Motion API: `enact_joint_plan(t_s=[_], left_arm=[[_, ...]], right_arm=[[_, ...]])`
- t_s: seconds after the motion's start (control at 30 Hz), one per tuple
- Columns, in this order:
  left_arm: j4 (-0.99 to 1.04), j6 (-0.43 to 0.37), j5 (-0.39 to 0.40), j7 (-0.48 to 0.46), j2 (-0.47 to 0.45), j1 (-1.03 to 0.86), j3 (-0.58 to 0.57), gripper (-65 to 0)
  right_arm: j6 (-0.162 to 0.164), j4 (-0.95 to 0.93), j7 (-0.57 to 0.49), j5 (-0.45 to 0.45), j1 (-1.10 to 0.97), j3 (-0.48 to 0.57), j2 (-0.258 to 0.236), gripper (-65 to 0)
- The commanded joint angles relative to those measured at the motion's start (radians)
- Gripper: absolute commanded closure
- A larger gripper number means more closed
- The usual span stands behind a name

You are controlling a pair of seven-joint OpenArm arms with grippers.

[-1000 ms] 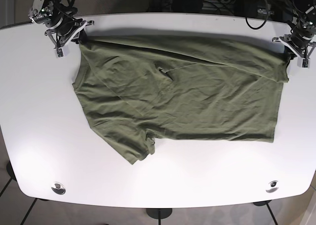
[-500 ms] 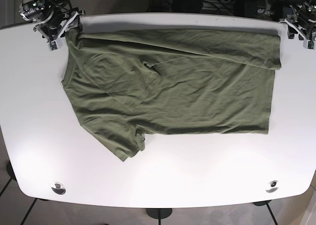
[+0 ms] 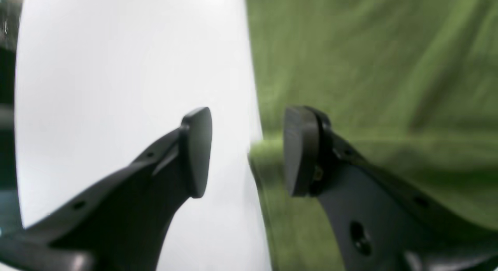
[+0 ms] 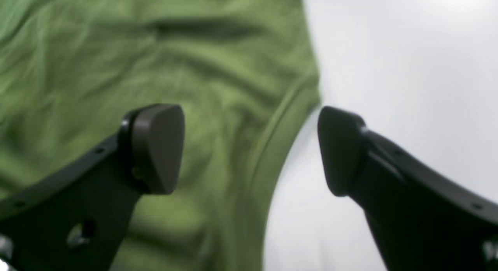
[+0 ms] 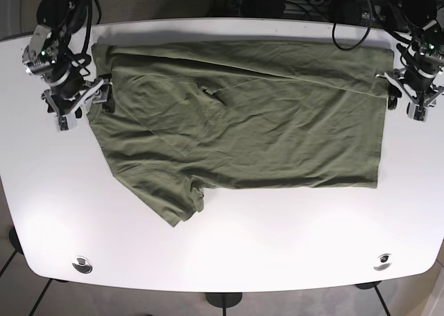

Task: Fold the T-shirt properly
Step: 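Grasp the shirt's side edge with both grippers at its two ends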

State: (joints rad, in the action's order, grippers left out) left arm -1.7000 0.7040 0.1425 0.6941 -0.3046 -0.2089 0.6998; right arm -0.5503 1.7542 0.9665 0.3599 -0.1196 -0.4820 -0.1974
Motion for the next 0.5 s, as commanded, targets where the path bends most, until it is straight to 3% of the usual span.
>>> enact_joint_plan(t_s=[0.03,0.17,0.3,0.4,0.5], left_arm=[[0.01,-0.006,-0.028,-0.007,-0.015,0.065,-0.004,-27.8],[0.051,-0.006,-0.057,-0.007,-0.015,0.153,-0.009,-28.1],[0.088,-0.006,-0.057,-0.007,-0.017,0.225,-0.009,-28.1],[0.122,-0.006,-0.059,-0.007,-0.021,0.259,-0.01,-28.1],[0.156,-0.006,-0.059,-0.007,-0.025,0.289,-0.01,-28.1]], right_arm=[[-0.003,-0.066,-0.03,-0.061,0.123,0.015,-0.006,-50.1],[-0.014,-0.244,-0.045,-0.158,0.321,0.019,0.016,-50.1],[-0.014,-0.515,-0.165,-0.236,0.499,0.07,0.005,-50.1],[-0.011,-0.715,-0.271,-0.246,0.59,0.128,-0.018,-50.1],[-0.007,-0.791,-0.295,-0.247,0.619,0.145,-0.018,-50.1]])
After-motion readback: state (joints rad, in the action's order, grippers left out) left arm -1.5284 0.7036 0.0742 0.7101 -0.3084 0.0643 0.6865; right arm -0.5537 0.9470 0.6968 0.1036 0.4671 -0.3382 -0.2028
